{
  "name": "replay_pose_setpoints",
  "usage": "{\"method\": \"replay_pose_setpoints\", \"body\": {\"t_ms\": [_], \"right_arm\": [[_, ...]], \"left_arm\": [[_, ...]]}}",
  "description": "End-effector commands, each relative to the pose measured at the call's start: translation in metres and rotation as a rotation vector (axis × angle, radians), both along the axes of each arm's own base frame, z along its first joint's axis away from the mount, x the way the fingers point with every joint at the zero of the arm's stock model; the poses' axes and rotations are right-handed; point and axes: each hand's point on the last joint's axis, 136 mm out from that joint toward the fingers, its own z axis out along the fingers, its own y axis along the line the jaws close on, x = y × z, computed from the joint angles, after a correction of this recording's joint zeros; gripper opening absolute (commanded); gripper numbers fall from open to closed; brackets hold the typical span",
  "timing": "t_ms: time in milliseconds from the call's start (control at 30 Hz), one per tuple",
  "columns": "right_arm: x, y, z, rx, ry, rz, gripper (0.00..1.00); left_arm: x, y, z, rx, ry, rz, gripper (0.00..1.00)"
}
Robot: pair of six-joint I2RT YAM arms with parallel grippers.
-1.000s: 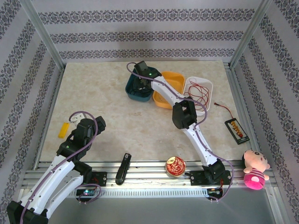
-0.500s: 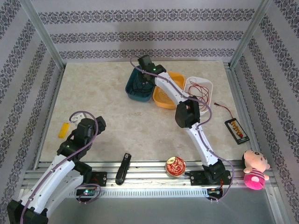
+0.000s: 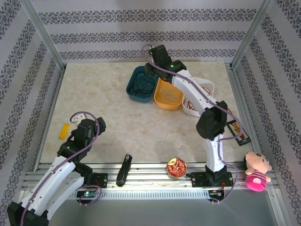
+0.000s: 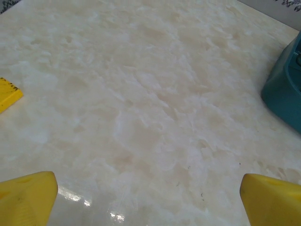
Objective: Untangle the cables
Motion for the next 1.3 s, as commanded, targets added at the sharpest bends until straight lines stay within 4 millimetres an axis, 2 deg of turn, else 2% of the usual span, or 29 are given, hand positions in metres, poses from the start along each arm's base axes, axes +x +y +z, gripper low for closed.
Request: {"method": "replay_pose_setpoints", "body": {"t_ms": [0, 300, 433, 500, 600, 733, 833, 933, 1100, 1267], "right_arm": [[-0.015, -0.023, 0.029, 0.045, -0.11, -0.063, 0.52], [-0.094, -0.133, 0.014, 0.022, -0.135, -0.271, 0.69], [-0.137, -0.173, 0.008, -0.007, -0.194, -0.34, 0.85], [-0.158, -0.195, 0.006, -0.021, -0.224, -0.391, 0.98], [-0.19, -0.226, -0.001, -0.041, -0.264, -0.466, 0.98], [-0.225, -0.263, -0.02, -0.058, -0.318, -0.579, 0.98], [-0.243, -0.282, -0.035, -0.069, -0.365, -0.634, 0.98], [-0.249, -0.288, -0.049, -0.096, -0.431, -0.624, 0.98], [-0.248, -0.289, -0.077, -0.137, -0.505, -0.594, 0.98], [-0.245, -0.294, -0.095, -0.164, -0.503, -0.601, 0.98]], "left_arm": [[0.006, 0.008, 0.025, 0.057, -0.059, 0.015, 0.99], [0.011, 0.012, 0.034, 0.131, -0.106, -0.005, 0.99], [0.014, 0.011, 0.034, 0.156, -0.125, -0.025, 0.99], [0.016, 0.011, 0.036, 0.18, -0.141, -0.034, 0.99], [0.019, 0.013, 0.04, 0.226, -0.168, -0.039, 0.99], [0.023, 0.016, 0.041, 0.293, -0.2, -0.042, 0.99], [0.027, 0.017, 0.04, 0.336, -0.235, -0.044, 0.99], [0.032, 0.016, 0.039, 0.382, -0.285, -0.059, 0.99], [0.037, 0.015, 0.038, 0.453, -0.363, -0.069, 0.99], [0.047, 0.012, 0.029, 0.519, -0.342, -0.112, 0.99]]}}
